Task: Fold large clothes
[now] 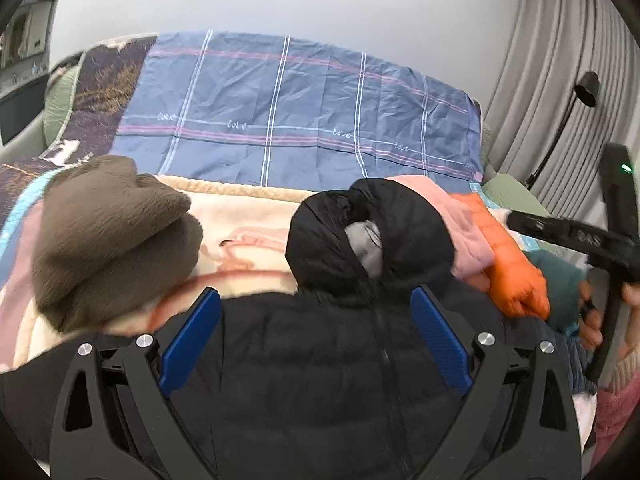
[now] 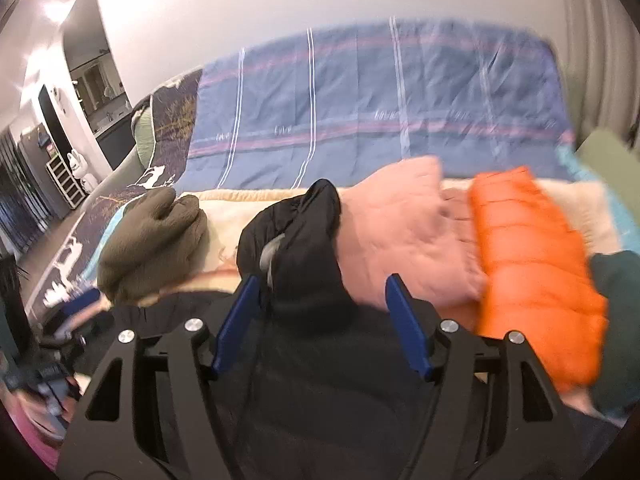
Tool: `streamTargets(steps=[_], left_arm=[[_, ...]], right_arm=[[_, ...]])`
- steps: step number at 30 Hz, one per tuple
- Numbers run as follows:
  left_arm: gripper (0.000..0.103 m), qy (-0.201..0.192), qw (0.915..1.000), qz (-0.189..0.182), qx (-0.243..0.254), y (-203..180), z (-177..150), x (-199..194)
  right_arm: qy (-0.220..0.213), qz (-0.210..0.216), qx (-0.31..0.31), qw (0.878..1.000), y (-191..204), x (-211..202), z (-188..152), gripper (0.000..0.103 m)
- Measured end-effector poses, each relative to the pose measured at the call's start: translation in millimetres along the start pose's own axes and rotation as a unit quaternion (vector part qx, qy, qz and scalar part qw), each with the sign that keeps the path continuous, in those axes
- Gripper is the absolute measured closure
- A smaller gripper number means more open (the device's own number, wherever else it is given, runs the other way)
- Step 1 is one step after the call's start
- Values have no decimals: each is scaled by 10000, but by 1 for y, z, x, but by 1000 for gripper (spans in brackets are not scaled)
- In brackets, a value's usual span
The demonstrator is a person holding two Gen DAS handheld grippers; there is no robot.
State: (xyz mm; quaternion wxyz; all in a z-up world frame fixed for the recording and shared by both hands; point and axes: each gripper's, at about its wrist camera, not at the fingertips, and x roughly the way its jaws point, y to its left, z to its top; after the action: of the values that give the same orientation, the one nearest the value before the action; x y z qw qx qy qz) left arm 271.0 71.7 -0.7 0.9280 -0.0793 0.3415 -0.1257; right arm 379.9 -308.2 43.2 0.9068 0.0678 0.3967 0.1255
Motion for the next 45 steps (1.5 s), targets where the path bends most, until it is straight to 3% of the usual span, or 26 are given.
streamTargets(steps=[5,8,12,13,14,15,17,19,21,24,26,29,32,37,41,43,45], left_arm=[[6,236,9991,-78,-337,27,17,54],[6,313,9991,-109,-247,33,20,73],[6,479,9987,-56,-189,41,22,98],[6,533,9984,-30,-203,42,23,106],[6,573,9981,-25,-219,44,24,111],[6,614,9978,-21,-257,46,24,115],[6,626,9976,-36,-299,47,26,118],[6,530,9981,-72,-309,47,27,112],[6,351,9986,-165,-357,49,26,98],[6,-73,9985,-283,-461,58,26,67],[6,-405,9979,-131,-483,64,25,40],[5,-720,9959,95,-549,69,24,11],[5,-778,9939,-123,-770,69,21,-1],[5,-488,9948,-504,-741,45,8,6],[5,232,9963,-825,-62,2,-35,29],[6,721,9928,-895,328,-19,-65,46],[6,1201,9869,-717,798,-41,-100,62]], right_arm=[[591,-6,377,9975,-10,92,44,33],[891,152,588,9942,-15,137,59,32],[1013,29,491,9936,-10,176,74,33],[1060,57,454,9933,-8,182,75,55],[1133,107,409,9927,-6,187,77,98],[1117,134,391,9929,-4,186,77,100],[689,237,219,9971,-2,167,76,100],[128,696,-165,9974,10,122,69,100],[-395,1211,-886,9879,27,63,46,100],[-790,1216,-2072,9675,49,-11,-12,100],[-805,1204,-2459,9584,51,-42,-53,100],[-514,851,-2596,9606,41,-55,-110,98],[-79,552,-2739,9601,33,-46,-162,97],[467,570,-2292,9706,19,-33,-205,93],[11,571,-1692,9839,15,-62,-200,78],[-154,705,-1253,9895,16,-64,-185,76],[-113,754,-918,9929,25,-58,-177,76]])
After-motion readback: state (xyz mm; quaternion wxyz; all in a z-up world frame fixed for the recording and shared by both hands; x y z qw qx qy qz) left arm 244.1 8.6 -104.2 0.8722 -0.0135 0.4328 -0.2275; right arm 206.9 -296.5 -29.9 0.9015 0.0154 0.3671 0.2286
